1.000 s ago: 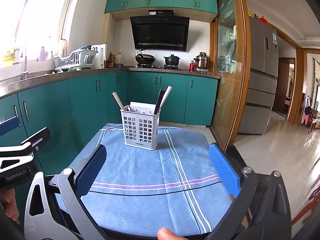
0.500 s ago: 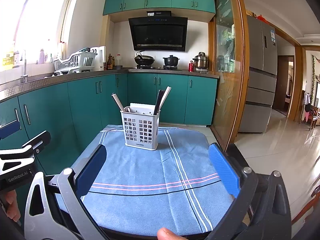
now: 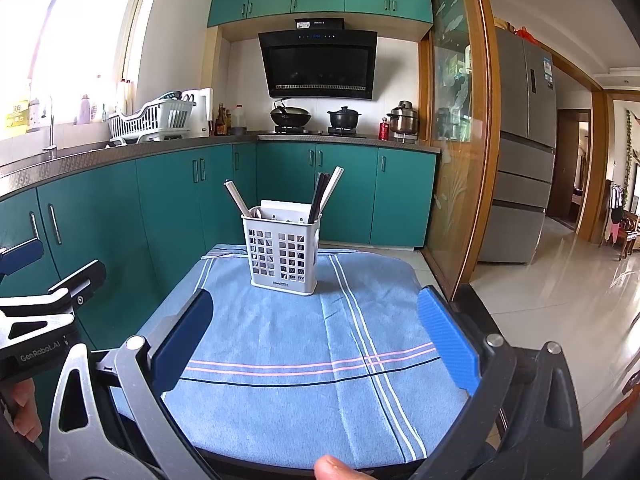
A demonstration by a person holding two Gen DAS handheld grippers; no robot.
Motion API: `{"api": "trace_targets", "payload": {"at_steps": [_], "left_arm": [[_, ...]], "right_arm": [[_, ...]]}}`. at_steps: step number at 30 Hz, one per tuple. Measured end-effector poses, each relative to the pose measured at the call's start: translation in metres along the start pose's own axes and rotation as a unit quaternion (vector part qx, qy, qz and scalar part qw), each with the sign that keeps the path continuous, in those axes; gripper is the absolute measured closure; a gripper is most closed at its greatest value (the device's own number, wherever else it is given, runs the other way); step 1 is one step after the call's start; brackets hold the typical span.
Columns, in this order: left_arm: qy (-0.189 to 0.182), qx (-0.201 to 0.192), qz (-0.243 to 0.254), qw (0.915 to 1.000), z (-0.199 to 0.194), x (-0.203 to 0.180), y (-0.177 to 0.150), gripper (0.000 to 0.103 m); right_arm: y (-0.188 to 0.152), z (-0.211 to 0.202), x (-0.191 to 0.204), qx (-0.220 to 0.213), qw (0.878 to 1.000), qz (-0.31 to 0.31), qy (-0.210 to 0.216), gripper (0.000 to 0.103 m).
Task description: Organize utensils
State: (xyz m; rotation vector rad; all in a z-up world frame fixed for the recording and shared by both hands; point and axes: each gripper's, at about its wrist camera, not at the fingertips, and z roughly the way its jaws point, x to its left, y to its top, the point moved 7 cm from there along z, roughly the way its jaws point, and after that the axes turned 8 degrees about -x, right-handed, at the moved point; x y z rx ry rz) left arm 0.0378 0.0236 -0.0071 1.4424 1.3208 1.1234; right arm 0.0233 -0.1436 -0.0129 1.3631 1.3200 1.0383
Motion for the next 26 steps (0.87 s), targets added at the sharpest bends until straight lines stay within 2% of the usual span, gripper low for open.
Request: {"api": "trace_targets", "payload": {"at_steps": [26], "left_arm": [[-0.005, 0.018, 0.002, 0.9998, 0.013, -0.004, -0.012, 0.004]], "right_arm": [[-0.011, 0.012, -0.002, 0.017, 1.000, 0.007, 0.000, 0.003]]}}
